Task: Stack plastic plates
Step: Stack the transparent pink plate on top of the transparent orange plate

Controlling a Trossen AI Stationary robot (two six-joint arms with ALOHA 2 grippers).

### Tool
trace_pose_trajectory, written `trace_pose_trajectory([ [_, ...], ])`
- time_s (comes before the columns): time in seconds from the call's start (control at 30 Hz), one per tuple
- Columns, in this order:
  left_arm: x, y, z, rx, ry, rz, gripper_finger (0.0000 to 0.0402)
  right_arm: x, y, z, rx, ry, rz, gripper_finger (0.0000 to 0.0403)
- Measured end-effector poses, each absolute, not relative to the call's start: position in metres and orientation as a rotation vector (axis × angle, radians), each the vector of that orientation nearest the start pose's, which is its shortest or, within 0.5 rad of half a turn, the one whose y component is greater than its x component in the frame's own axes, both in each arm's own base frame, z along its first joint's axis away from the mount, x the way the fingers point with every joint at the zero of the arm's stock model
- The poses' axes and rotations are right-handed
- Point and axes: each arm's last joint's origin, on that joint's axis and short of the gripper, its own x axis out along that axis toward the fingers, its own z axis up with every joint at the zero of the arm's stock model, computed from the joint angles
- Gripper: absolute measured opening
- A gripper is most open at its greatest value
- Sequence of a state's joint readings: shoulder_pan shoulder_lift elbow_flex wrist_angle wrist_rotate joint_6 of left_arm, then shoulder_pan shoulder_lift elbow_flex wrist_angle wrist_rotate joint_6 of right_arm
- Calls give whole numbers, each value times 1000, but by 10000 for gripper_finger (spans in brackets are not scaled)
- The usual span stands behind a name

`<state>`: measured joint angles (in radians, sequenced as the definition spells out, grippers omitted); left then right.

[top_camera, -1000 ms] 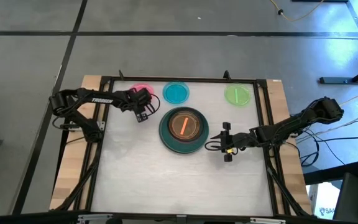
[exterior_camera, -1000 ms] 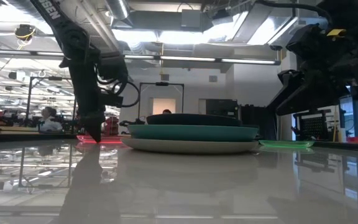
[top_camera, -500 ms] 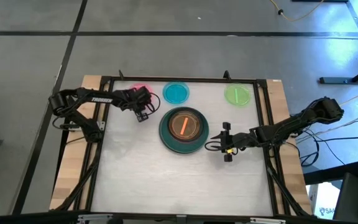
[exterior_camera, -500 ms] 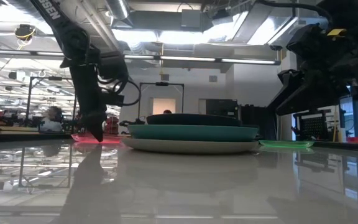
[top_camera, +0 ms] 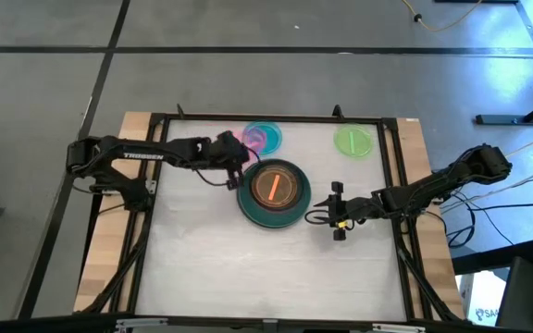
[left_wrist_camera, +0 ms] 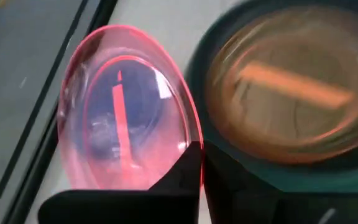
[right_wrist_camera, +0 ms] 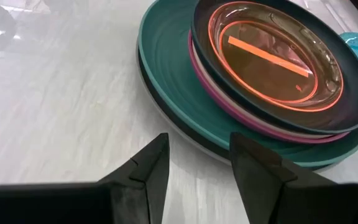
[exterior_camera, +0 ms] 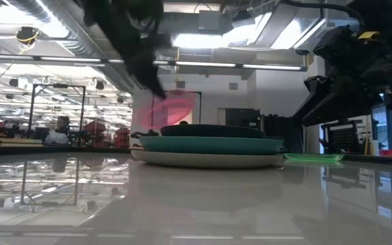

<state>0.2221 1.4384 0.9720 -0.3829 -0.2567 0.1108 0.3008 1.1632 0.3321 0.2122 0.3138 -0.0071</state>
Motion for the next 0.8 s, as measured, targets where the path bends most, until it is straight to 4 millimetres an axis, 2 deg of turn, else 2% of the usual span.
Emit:
trace_pose_trajectory([
  [0.13, 304, 45, 256, 128, 731, 269, 3, 196, 51, 150, -193, 589, -11, 159],
  [0.33, 319, 11, 263, 140, 580, 121, 3, 196, 51, 150, -192, 586, -11, 159],
  [0.53, 333, -8, 245, 158, 593, 64, 3, 196, 52, 150, -191, 585, -11, 159],
  [0.8, 346, -12, 215, 166, 673, 54, 4, 196, 52, 150, -187, 587, -12, 159],
])
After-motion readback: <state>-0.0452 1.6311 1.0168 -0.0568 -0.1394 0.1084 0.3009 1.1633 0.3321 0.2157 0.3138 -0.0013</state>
